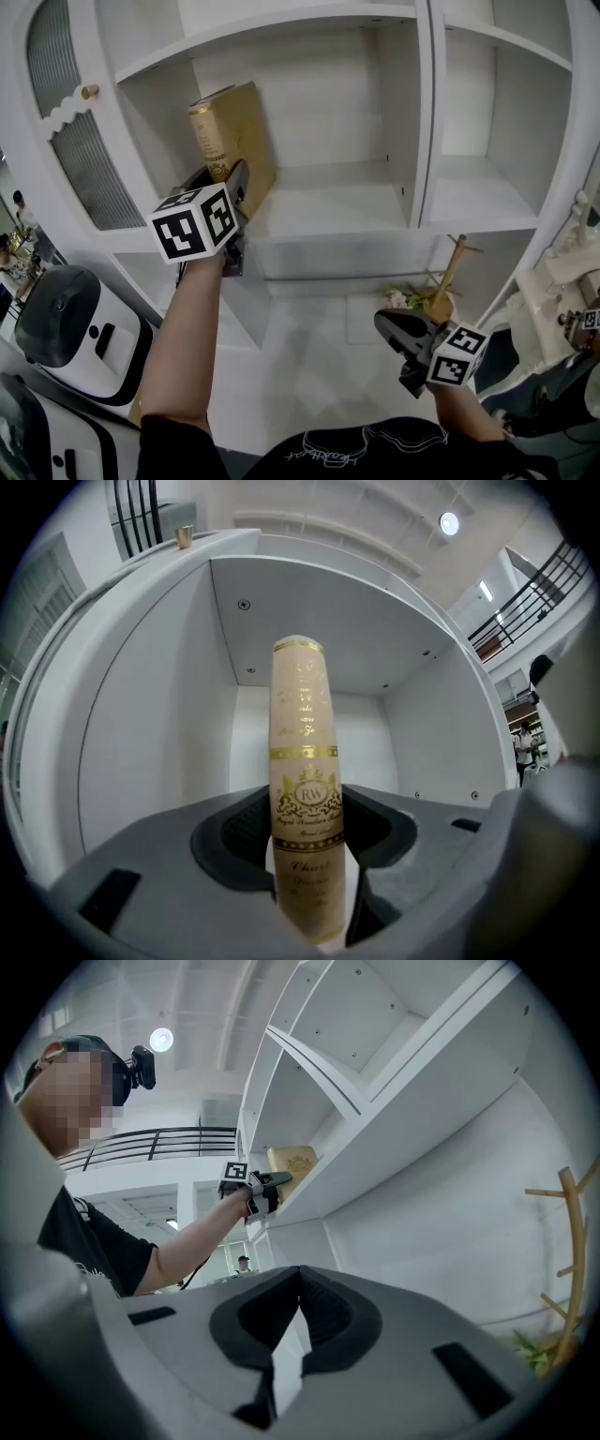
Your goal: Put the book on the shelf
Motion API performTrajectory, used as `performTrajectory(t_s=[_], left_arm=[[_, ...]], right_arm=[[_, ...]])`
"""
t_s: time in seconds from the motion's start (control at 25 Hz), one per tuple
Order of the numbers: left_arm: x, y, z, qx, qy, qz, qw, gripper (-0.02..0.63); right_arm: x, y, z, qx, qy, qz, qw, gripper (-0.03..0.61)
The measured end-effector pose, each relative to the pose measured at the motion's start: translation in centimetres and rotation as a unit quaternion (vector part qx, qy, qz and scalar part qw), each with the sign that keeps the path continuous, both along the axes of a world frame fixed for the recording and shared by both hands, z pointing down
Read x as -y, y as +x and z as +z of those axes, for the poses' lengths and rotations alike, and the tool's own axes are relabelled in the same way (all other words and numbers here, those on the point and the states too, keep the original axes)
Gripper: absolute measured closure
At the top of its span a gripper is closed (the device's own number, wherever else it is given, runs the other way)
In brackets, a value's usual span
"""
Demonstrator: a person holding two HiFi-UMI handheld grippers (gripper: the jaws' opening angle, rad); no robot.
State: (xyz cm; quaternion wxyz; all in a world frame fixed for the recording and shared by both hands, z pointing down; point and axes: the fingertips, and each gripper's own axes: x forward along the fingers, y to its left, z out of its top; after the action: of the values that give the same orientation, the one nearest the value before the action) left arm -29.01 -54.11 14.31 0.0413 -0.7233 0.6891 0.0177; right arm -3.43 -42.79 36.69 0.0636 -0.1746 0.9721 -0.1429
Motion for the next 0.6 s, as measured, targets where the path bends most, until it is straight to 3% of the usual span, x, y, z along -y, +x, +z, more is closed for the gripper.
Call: performTrajectory(t_s=[0.4, 0.6], left_arm=[[0.6, 0.0, -0.1, 0.01, -0.001, 0.005, 0.9999, 0.413], [-0.4, 0.6, -1.0, 0.018, 0.017, 0.02, 0.9995, 0.371]], right_arm=[[-0.4, 0.3, -0.6, -0.002, 0.007, 0.003, 1.0, 0.572], [-1.2, 0.5, -0.7, -0.008, 0.007, 0.001, 1.0, 0.572]])
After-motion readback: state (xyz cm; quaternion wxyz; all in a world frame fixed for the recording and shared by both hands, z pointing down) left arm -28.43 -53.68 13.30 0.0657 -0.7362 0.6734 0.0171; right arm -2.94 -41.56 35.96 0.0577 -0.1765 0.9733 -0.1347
